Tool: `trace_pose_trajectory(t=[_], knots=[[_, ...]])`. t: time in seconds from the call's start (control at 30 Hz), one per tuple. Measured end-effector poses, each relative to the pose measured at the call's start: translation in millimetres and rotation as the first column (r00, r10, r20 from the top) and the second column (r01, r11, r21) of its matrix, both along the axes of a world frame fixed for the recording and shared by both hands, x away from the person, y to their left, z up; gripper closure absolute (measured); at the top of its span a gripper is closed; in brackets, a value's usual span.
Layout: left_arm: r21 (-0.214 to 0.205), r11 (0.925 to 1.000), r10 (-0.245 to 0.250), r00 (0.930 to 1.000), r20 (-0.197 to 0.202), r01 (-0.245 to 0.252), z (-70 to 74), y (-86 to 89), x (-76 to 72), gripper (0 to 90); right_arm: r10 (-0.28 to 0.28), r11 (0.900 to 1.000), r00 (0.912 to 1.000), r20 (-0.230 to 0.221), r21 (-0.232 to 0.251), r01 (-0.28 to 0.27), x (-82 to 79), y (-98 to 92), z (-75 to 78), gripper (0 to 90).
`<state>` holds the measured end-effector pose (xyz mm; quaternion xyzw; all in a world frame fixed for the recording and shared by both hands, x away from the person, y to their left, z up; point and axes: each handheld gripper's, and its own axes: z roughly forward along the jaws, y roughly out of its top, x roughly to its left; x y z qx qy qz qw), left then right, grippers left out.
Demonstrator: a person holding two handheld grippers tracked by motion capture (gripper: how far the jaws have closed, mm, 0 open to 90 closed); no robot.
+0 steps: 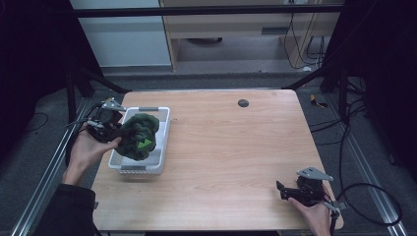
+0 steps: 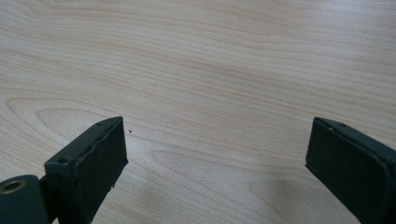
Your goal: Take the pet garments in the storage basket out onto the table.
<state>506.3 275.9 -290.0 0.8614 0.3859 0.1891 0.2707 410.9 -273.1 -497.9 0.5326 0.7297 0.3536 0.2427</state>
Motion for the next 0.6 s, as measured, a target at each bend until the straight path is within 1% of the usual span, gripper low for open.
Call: trace_pose_trajectory(t=[0.03, 0.07, 0.1, 0.17, 0.2, 0.23, 0.4, 0.43, 0.47, 0.6], knots=[[0.0, 1.0, 0.0, 1.0, 0.0, 0.0, 0.0, 0.0, 0.0, 79.5, 0.0, 1.0, 1.0, 0.0, 0.0, 0.0, 0.0, 0.0, 0.0, 5.3], [0.006, 1.0, 0.001, 1.0, 0.001, -0.001, 4.2, -2.0, -1.7, 79.5, 0.002, 1.0, 1.0, 0.006, 0.007, -0.002, -0.2, 0.4, 0.5, 5.4], [0.005, 1.0, -0.002, 1.0, 0.003, 0.002, 6.5, -2.7, -2.9, 79.6, 0.004, 1.0, 1.0, 0.007, 0.002, -0.004, 0.2, 0.3, 0.7, 5.4], [0.005, 1.0, -0.008, 1.0, 0.005, 0.008, 8.4, -3.5, -4.1, 79.5, 0.003, 1.0, 1.0, 0.009, 0.005, -0.003, -0.3, 1.0, 1.0, 5.4], [0.018, 0.9996, -0.022, 0.9997, 0.005, 0.022, 12.3, -5.2, -6.3, 79.5, 0.005, 1.0, 1.0, 0.009, 0.004, -0.005, -1.1, 1.4, 1.5, 5.4], [0.02, 0.9995, -0.025, 0.9997, 0.007, 0.025, 14.1, -6.2, -7.3, 79.6, 0.009, 1.0, 0.9998, 0.015, -0.002, -0.009, -1.3, 1.4, 1.7, 5.4], [0.018, 0.9994, -0.032, 0.9994, 0.017, 0.031, 20.2, -9.6, -11.4, 79.6, 0.006, 1.0, 0.9997, 0.022, 0.001, -0.006, -1.1, 1.0, 2.4, 5.4], [0.025, 0.9989, -0.039, 0.9988, 0.028, 0.039, 21.5, -10.0, -11.6, 79.5, 0.005, 1.0, 0.9998, 0.021, 0.0, -0.005, -1.2, 1.0, 2.3, 5.4], [0.033, 0.9984, -0.047, 0.9984, 0.03, 0.046, 23.7, -10.8, -12.9, 79.6, 0.007, 1.0, 0.9997, 0.024, -0.003, -0.007, -1.1, 0.7, 2.6, 5.1], [0.035, 0.9977, -0.059, 0.9976, 0.035, 0.058, 27.8, -12.8, -16.5, 79.6, 0.004, 1.0, 0.9996, 0.03, -0.001, -0.004, -1.9, -0.1, 3.2, 5.1]])
